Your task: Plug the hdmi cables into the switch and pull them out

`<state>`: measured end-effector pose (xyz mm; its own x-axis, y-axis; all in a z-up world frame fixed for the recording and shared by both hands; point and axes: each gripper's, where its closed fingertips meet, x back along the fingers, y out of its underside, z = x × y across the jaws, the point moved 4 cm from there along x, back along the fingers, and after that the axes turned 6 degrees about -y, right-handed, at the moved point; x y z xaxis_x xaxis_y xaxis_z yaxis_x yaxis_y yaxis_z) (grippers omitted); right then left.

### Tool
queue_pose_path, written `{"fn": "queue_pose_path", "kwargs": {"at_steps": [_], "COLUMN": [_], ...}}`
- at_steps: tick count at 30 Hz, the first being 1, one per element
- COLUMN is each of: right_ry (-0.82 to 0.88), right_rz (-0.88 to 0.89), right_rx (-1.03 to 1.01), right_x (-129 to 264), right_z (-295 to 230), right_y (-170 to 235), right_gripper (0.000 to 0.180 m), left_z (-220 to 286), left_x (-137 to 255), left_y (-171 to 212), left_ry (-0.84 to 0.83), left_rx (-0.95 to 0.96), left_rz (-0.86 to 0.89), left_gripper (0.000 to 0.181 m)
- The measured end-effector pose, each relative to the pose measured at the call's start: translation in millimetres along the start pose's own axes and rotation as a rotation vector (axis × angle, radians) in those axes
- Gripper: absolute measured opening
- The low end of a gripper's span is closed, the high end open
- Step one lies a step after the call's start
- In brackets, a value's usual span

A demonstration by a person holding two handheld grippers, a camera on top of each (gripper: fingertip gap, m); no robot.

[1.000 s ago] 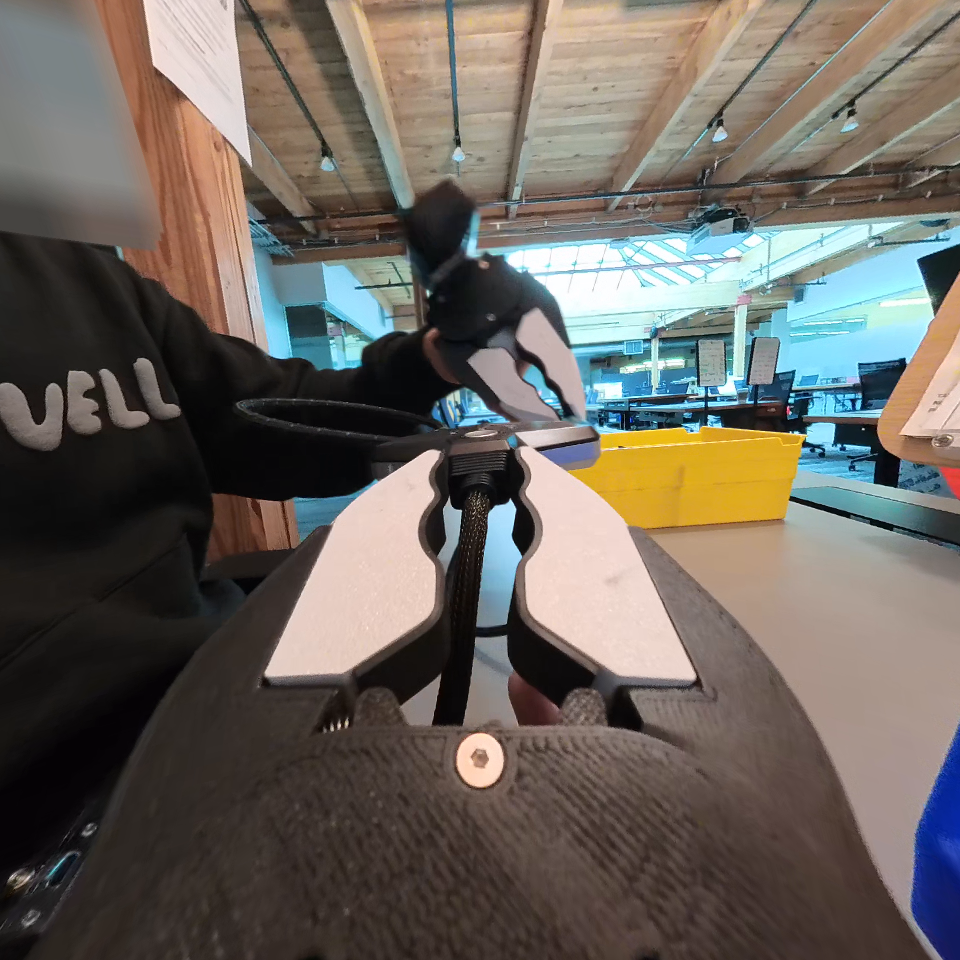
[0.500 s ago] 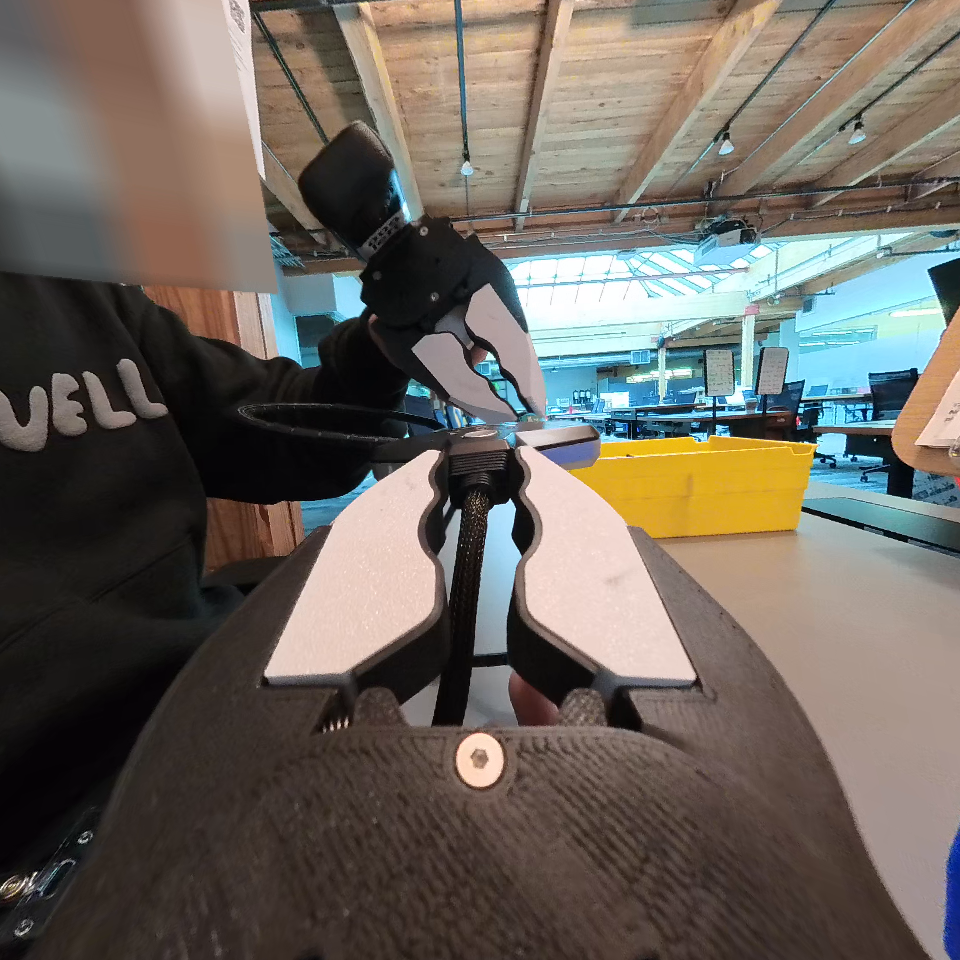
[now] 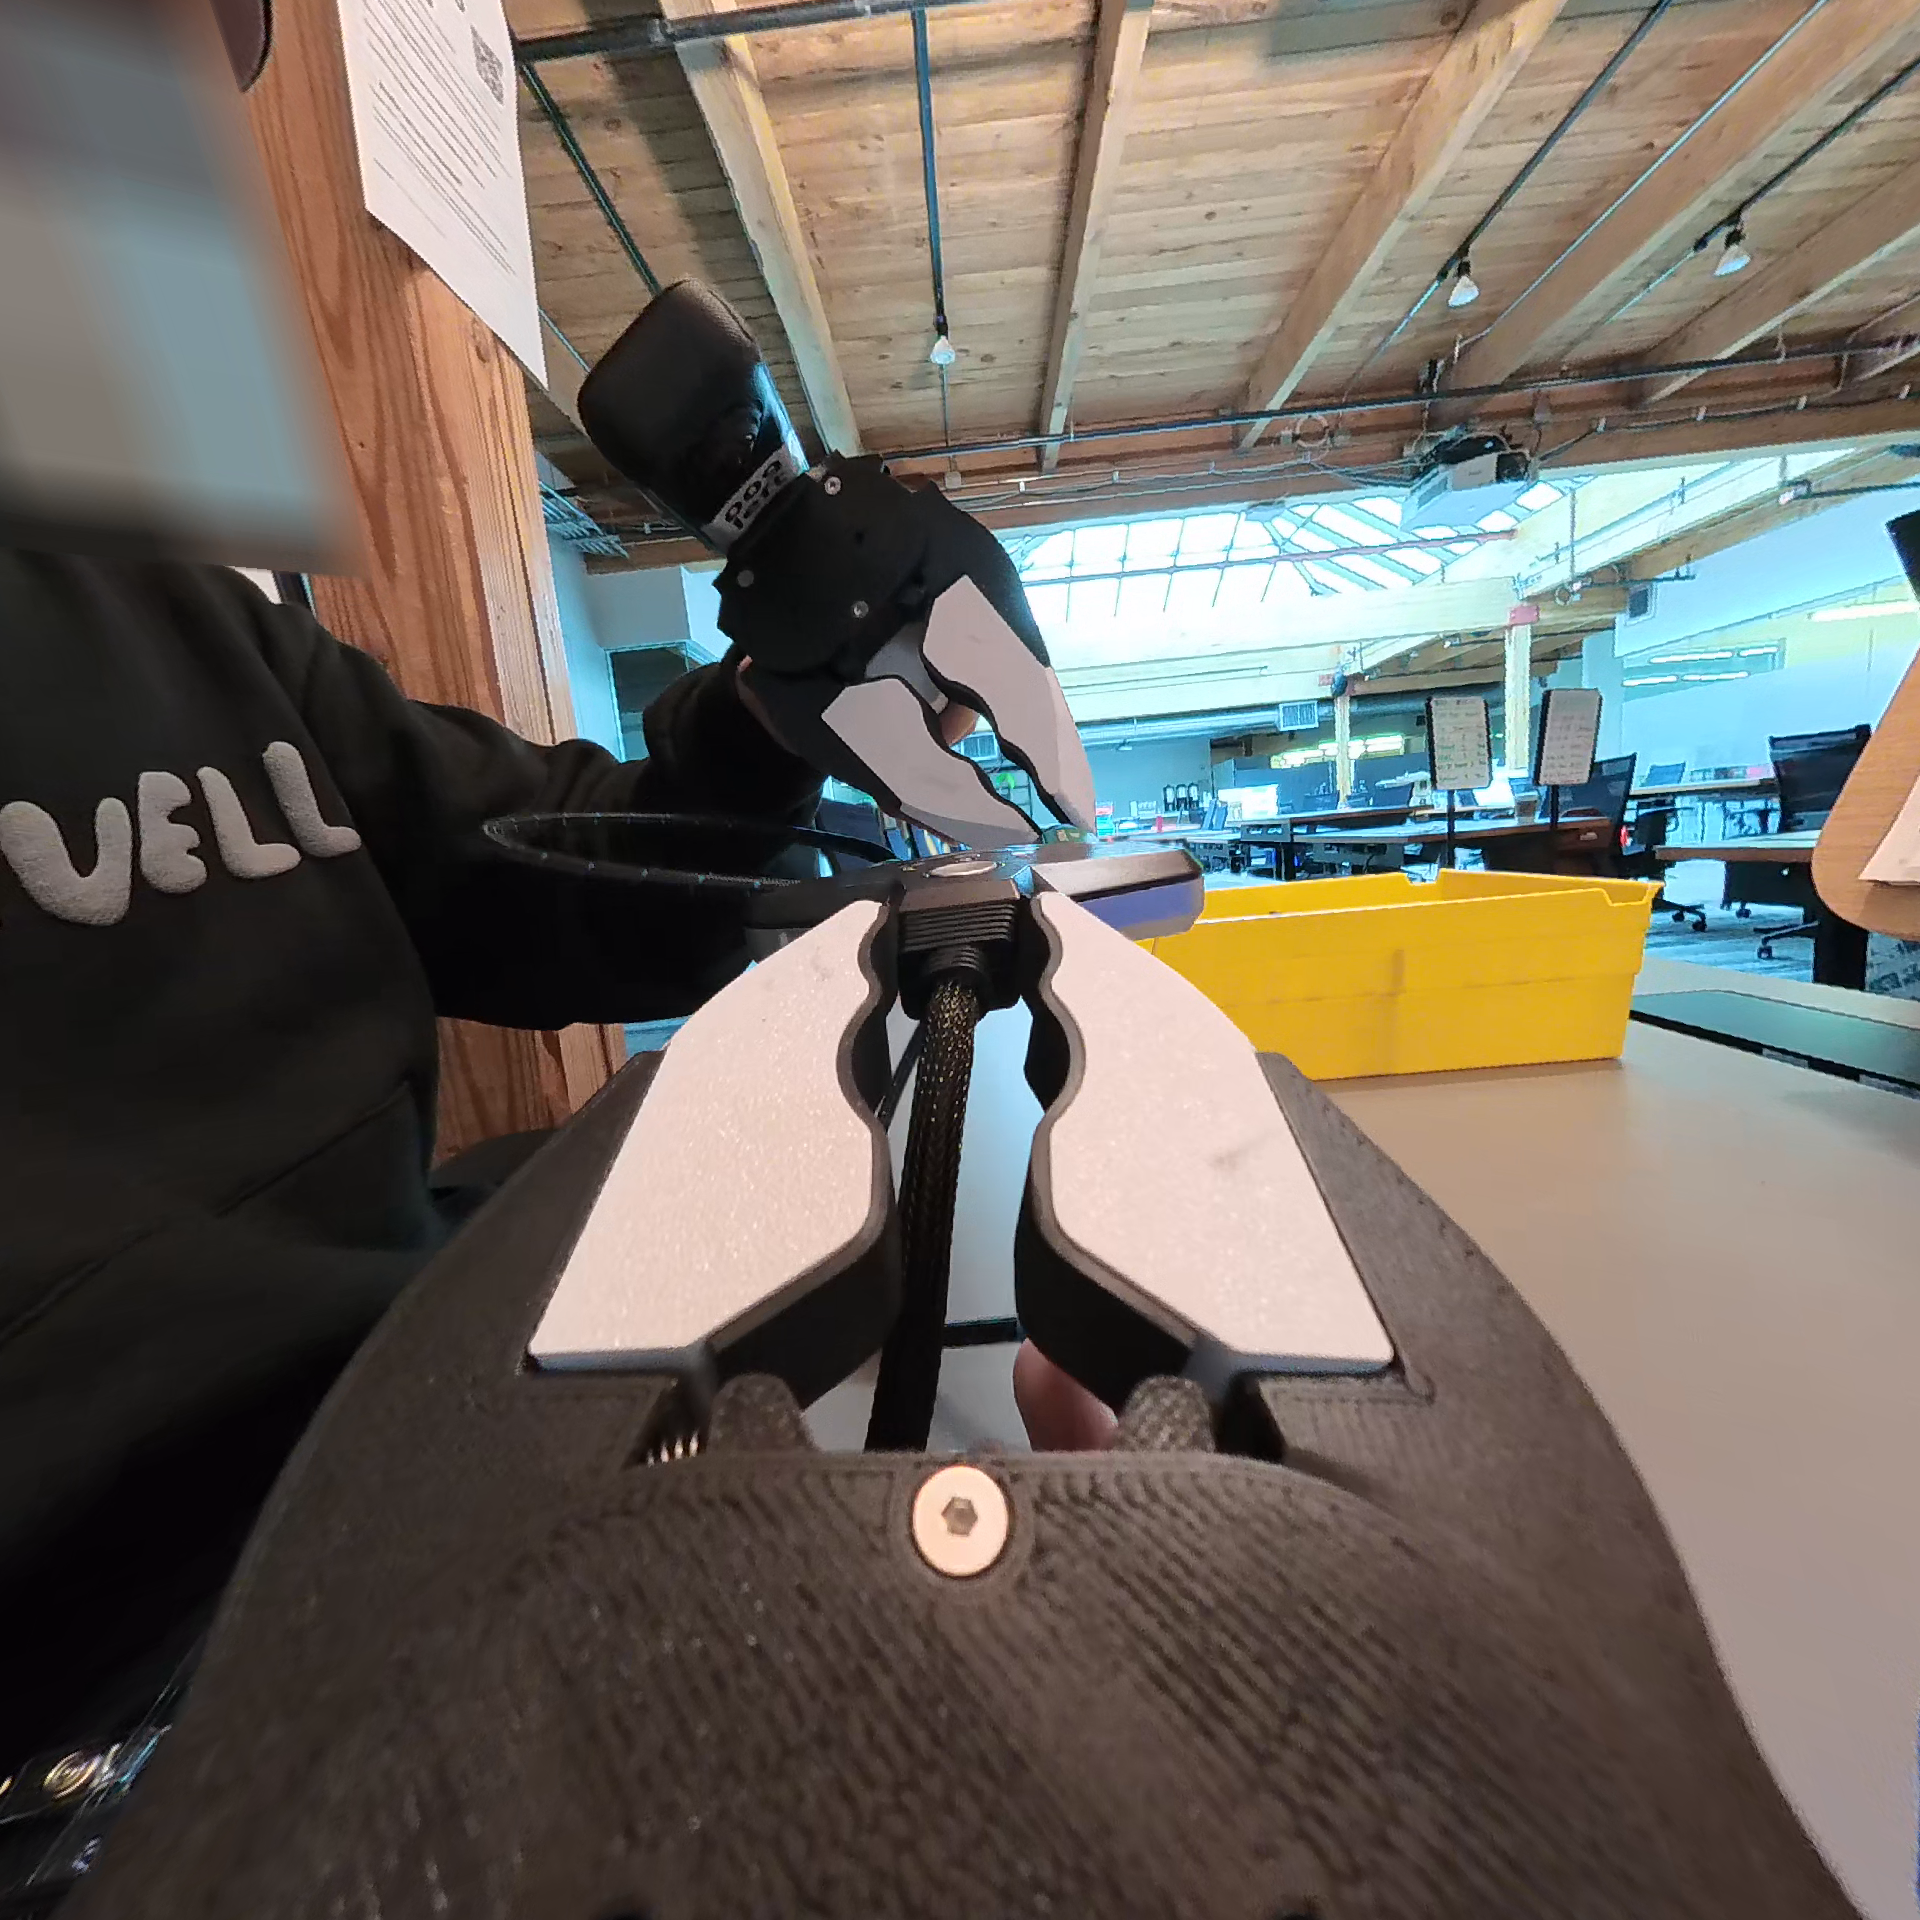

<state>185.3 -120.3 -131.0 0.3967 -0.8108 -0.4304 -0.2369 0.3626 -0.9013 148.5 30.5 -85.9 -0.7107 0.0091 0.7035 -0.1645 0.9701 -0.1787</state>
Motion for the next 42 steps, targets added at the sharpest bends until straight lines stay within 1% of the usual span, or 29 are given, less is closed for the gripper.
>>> {"fn": "queue_pose_path", "kwargs": {"at_steps": [1,6,13,22,28,31,35,37,42], "right_ry": [-0.001,-0.001,-0.007,-0.048,-0.069,-0.041,-0.021,-0.032,-0.089], "right_rz": [-0.003,-0.007,-0.013,0.013,0.011,0.005,0.004,0.013,0.044], "right_rx": [-0.007,-0.018,-0.031,-0.058,-0.07,-0.063,-0.055,-0.047,0.029], "right_x": [0.0,-0.3,-1.1,-0.9,-1.7,-1.9,0.4,1.1,-0.9], "right_z": [0.3,0.8,0.6,-2.8,-4.7,-1.8,-0.1,-1.9,-11.9], "right_y": [0.7,1.6,2.9,0.6,1.2,2.0,1.5,-0.4,-7.4], "right_gripper": [0.022,0.022,0.022,0.022,0.022,0.022,0.022,0.023,0.023], "left_z": [0.7,2.5,4.4,5.7,8.5,8.8,10.2,10.9,9.8], "left_x": [0.0,0.3,0.5,5.5,7.1,5.2,4.0,2.7,8.0], "left_y": [0.3,0.9,3.0,4.7,3.2,2.1,-1.1,-1.3,1.4], "left_ry": [0.002,0.009,0.03,0.072,0.014,-0.009,-0.053,-0.007,0.231], "left_rx": [-0.006,-0.011,0.03,0.069,0.054,0.093,0.072,0.093,0.241], "left_rz": [-0.003,-0.003,0.026,0.158,0.097,0.061,0.042,0.094,0.362], "left_gripper": [0.006,0.006,0.006,0.006,0.006,0.006,0.006,0.006,0.006]}}
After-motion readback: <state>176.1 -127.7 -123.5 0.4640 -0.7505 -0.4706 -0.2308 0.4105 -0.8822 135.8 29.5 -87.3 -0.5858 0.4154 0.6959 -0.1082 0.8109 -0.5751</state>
